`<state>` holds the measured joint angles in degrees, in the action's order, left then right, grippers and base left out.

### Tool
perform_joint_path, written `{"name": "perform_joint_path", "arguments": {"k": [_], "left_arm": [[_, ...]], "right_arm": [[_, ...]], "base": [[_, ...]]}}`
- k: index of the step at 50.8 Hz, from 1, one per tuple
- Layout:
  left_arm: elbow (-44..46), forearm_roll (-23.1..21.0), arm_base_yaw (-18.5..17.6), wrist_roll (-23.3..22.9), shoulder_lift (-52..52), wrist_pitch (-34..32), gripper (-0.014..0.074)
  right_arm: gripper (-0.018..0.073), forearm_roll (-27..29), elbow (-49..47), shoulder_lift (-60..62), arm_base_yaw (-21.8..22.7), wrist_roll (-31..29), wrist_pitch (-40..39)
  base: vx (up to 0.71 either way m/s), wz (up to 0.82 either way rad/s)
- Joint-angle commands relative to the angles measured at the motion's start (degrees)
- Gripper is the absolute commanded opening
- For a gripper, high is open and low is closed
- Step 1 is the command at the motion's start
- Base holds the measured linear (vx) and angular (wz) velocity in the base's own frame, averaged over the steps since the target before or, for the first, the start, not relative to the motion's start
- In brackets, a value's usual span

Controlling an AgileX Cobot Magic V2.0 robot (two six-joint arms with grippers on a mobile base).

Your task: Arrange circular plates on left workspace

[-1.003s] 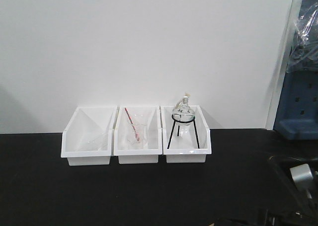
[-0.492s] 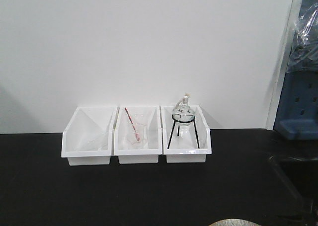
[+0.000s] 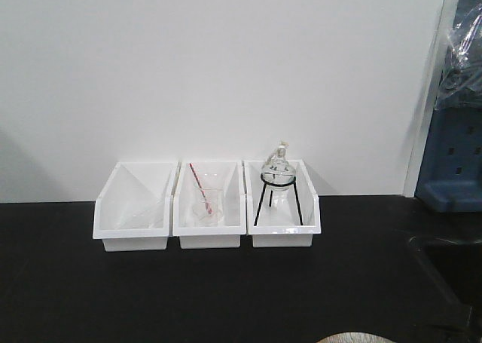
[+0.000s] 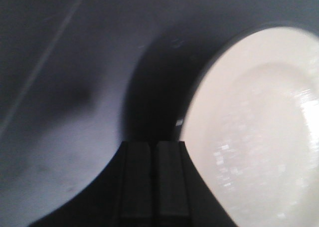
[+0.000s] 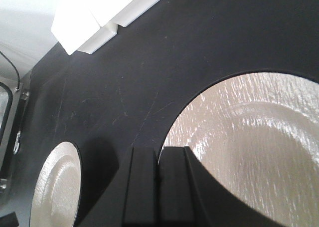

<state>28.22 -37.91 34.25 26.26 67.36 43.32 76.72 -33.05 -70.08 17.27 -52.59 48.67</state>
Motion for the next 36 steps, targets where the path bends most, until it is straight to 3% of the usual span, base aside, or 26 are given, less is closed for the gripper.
{"name": "perform_joint_path", "arguments": {"k": [1, 6, 14, 29, 36], "left_arm": [[1.7, 0.1, 0.2, -1.7, -0.8, -0.1, 0.0004], [1.7, -3.9, 0.2, -1.1, -0.8, 1.8, 0.0021], [1.7, -10.7, 0.2, 6.3, -0.8, 3.4, 0.0108], [1.7, -10.2, 0.2, 7.7, -0.7, 1.5, 0.0434], [1.7, -10.4, 0.2, 8.7, 3.4, 1.4, 0.0487]], "right_arm": [[-0.0001, 3.1, -1.6, 1.0, -0.8, -0.9, 0.5], [-0.0001, 3.0, -1.6, 0.9, -2.5, -1.9, 0.0], [-0.0001, 2.9, -1.6, 0.9, -4.4, -3.5, 0.1], [-0.0001, 3.0, -1.6, 0.9, -4.8, -3.4, 1.1], [-0.0001, 3.0, -1.6, 0.9, -4.8, -3.4, 1.7]], "base": [[0.00, 0.00], [0.00, 0.00], [0.00, 0.00], [0.00, 0.00], [0.00, 0.00]]}}
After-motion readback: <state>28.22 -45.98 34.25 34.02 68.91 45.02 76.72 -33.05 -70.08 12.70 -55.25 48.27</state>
